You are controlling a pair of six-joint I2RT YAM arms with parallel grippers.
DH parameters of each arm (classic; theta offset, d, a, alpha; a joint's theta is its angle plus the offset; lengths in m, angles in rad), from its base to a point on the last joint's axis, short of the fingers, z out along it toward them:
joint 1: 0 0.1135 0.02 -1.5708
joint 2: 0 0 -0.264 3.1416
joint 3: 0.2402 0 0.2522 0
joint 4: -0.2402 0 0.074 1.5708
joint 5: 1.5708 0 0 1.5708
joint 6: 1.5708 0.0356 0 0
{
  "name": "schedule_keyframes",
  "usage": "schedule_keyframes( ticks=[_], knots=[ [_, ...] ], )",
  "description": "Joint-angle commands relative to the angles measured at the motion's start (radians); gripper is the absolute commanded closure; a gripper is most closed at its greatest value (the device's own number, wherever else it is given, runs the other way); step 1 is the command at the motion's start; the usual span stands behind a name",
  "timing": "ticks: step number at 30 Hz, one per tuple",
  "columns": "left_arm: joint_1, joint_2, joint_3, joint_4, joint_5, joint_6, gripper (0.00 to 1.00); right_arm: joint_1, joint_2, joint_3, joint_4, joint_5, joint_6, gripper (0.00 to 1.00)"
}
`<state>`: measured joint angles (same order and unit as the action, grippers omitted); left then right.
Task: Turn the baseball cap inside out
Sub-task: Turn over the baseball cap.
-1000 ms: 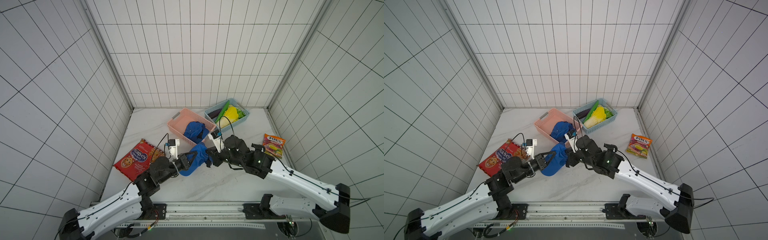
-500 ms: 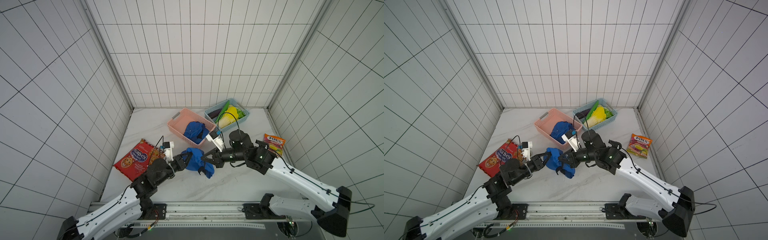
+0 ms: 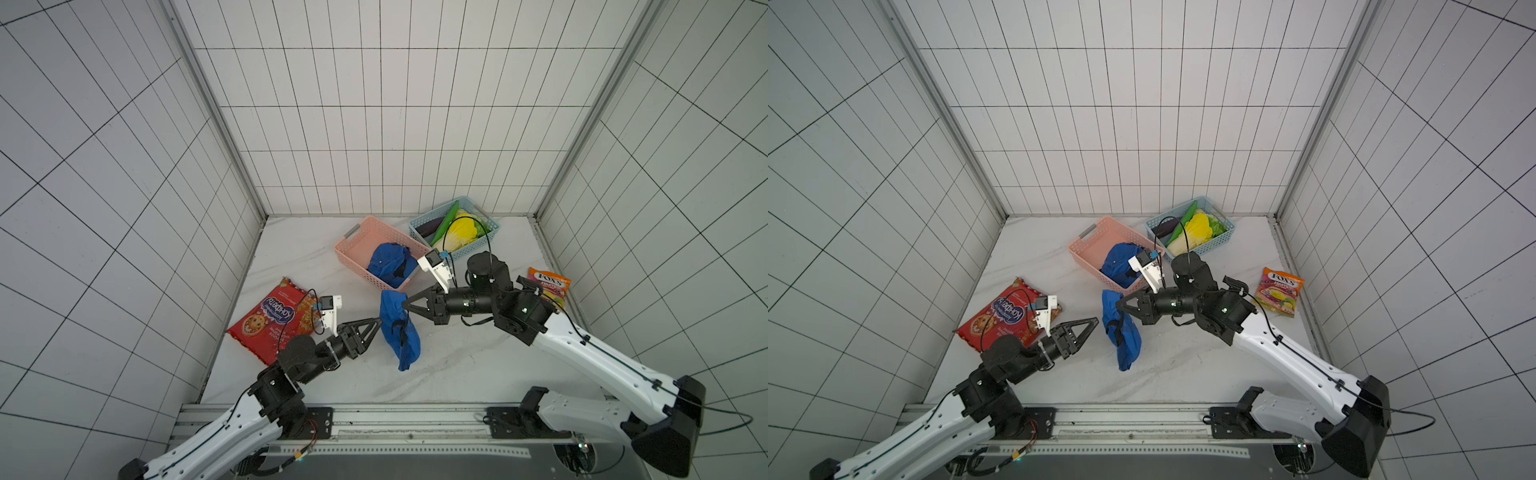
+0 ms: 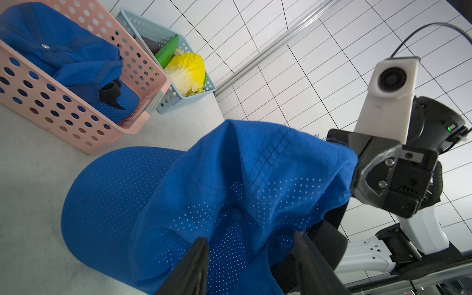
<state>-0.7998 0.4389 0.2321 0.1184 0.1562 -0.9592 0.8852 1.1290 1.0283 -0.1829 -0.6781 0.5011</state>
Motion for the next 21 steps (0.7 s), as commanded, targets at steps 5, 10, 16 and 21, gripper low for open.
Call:
schedule_keyframes(
  ticks=[5, 10, 16, 21],
  knots=[
    [0.004, 0.159, 0.009, 0.24, 0.108, 0.06, 0.45, -0.024, -0.032, -0.019, 0.052, -0.038, 0.024, 1.0],
    [0.004, 0.311, 0.051, 0.324, 0.178, 0.064, 0.47, -0.03, -0.034, -0.026, 0.051, -0.039, 0.032, 1.0],
    [0.004, 0.423, 0.05, 0.496, 0.241, 0.009, 0.47, -0.034, -0.037, -0.029, 0.051, -0.036, 0.037, 1.0],
    [0.004, 0.435, 0.048, 0.507, 0.247, 0.005, 0.46, -0.037, -0.038, -0.03, 0.052, -0.032, 0.044, 1.0]
  ],
)
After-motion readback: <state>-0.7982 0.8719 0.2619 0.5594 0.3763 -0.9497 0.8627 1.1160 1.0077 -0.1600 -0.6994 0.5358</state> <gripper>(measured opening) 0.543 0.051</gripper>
